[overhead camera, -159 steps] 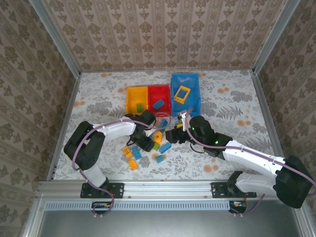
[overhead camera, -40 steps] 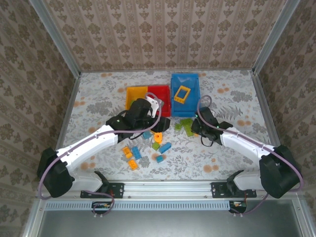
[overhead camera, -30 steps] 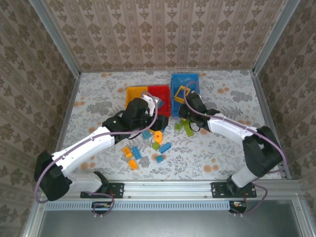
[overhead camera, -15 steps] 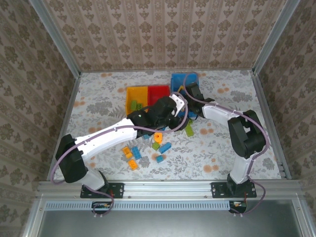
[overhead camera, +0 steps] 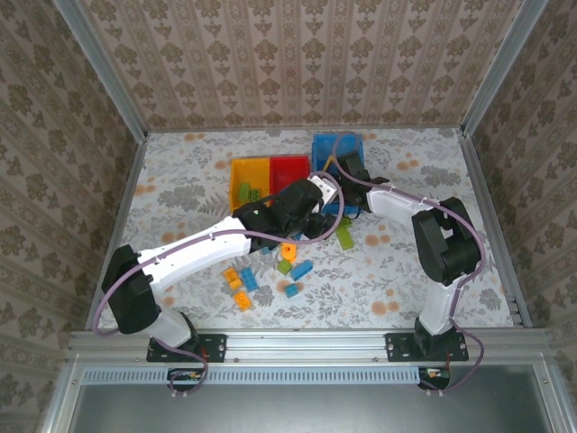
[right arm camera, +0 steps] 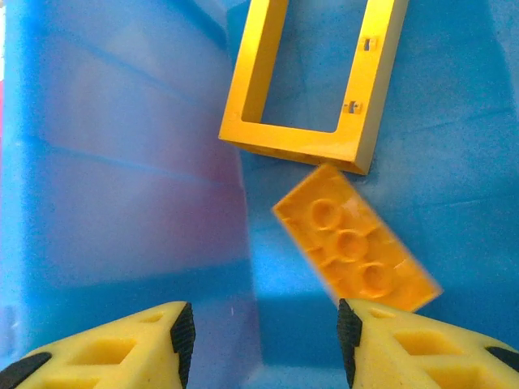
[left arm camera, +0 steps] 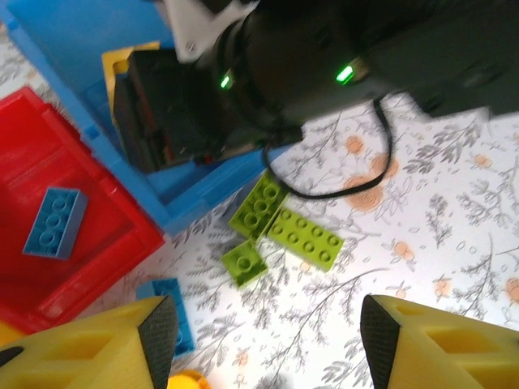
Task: Sort the legos into containers by color
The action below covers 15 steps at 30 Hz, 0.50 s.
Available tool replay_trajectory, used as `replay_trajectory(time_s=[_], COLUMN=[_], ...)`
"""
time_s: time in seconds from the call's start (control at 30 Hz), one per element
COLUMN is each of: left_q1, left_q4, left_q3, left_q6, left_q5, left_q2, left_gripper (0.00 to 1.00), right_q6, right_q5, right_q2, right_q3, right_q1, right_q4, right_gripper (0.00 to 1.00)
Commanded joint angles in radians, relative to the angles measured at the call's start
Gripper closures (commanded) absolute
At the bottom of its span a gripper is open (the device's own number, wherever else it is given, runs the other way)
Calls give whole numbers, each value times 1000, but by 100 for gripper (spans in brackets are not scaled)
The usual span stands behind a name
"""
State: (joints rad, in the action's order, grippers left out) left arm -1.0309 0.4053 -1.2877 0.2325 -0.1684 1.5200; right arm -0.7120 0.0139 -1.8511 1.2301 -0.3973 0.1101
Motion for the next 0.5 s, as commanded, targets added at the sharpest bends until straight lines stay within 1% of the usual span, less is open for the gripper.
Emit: replay_trajectory(time_s=[0.0, 0.07, 0.13, 0.23, 0.3, 0.4, 0.47], left_q1=[59, 105, 177, 284, 337, 374, 376], left_q4=[76, 94, 147, 202, 207, 180, 165], left_q3=[59, 112, 163, 234, 274, 288, 268], left_q6=[79, 139, 231, 364, 435, 489, 484], left_q5=[-24, -12, 11, 87, 136, 189, 214], left_q2=[-86, -122, -141, -136, -123, -88, -48], left_gripper=[36, 38, 40, 43, 42, 39, 36], right_q6=[68, 112, 162, 253, 284, 297, 298], right_q5=[19, 26, 10, -28, -65, -115, -134], right_q2=[133, 203, 282, 387, 441, 506, 525], right_q3=[9, -46, -154, -314, -402, -487, -514], right_q1=[-8, -28, -61, -135, -191, -259, -288], right_q4=[7, -38, -137, -265, -319, -344, -333], right_gripper=[47, 46, 44, 40, 37, 34, 33])
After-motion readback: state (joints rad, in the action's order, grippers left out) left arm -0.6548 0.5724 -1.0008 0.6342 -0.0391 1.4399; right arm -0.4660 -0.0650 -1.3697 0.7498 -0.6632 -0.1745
